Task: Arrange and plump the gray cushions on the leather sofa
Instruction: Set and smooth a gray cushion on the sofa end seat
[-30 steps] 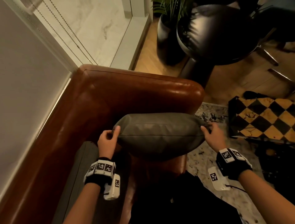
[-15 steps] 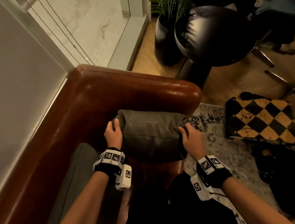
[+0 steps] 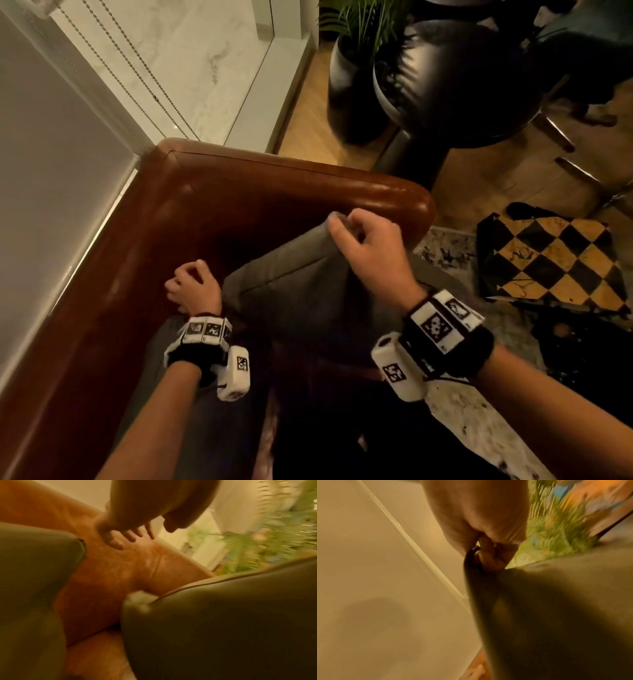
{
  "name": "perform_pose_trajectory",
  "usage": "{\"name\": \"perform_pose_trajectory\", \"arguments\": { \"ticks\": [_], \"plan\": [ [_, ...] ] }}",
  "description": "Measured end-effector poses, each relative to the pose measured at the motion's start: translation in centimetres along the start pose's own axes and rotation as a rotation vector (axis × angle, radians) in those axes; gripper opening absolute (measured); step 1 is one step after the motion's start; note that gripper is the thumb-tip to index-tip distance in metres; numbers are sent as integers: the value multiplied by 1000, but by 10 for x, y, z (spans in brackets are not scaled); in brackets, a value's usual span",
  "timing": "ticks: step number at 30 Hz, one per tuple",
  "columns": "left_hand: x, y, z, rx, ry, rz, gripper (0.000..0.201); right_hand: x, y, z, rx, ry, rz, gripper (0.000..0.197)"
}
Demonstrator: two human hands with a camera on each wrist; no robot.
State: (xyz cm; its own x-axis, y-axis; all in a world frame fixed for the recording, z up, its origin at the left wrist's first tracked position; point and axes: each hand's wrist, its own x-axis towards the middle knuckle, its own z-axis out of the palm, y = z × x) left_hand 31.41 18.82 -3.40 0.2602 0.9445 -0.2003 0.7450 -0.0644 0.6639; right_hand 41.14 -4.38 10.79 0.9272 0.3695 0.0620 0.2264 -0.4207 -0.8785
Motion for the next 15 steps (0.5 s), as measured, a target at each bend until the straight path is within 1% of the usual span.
{"name": "perform_pose_trajectory", "arguments": {
  "ticks": [1, 2, 3, 4, 5, 6, 7, 8, 9, 10, 11, 12, 13, 14, 15],
  "plan": [
    [-13, -8, -4, -53, 4, 228, 29, 10, -3, 21, -9, -51, -4, 34],
    [-30, -17, -10, -118, -33, 455, 24, 20, -4, 44, -25, -101, 1, 32],
    [-49, -27, -14, -154, -118, 624, 21, 29, -1, 68, -36, -150, 22, 31],
    [-66, -39, -15, -135, -245, 761, 21, 37, 2, 89, -43, -200, 50, 30],
    [-79, -52, -11, -58, -379, 872, 20, 43, 8, 109, -54, -250, 68, 30],
    [-89, -65, -2, 69, -486, 961, 22, 46, 13, 125, -70, -300, 63, 27],
    [-95, -76, 9, 222, -569, 1020, 32, 44, 19, 137, -86, -357, 36, 22],
    [-99, -84, 20, 378, -640, 1020, 49, 39, 25, 144, -88, -425, -9, 16],
    [-99, -88, 27, 531, -707, 934, 67, 32, 32, 145, -112, -496, -50, 16],
    [-97, -87, 34, 673, -762, 813, 78, 21, 43, 142, -165, -559, -88, 21],
    [-93, -85, 40, 770, -807, 690, 82, 5, 57, 135, -246, -603, -119, 25],
    [-89, -80, 45, 788, -816, 598, 82, -14, 77, 127, -337, -628, -165, 27],
    [-85, -73, 51, 752, -782, 557, 83, -38, 100, 118, -438, -652, -235, 27],
    [-81, -63, 57, 708, -718, 556, 85, -64, 126, 109, -556, -700, -323, 29],
    [-77, -53, 62, 688, -650, 567, 88, -89, 151, 99, -705, -781, -415, 34]
  ]
}}
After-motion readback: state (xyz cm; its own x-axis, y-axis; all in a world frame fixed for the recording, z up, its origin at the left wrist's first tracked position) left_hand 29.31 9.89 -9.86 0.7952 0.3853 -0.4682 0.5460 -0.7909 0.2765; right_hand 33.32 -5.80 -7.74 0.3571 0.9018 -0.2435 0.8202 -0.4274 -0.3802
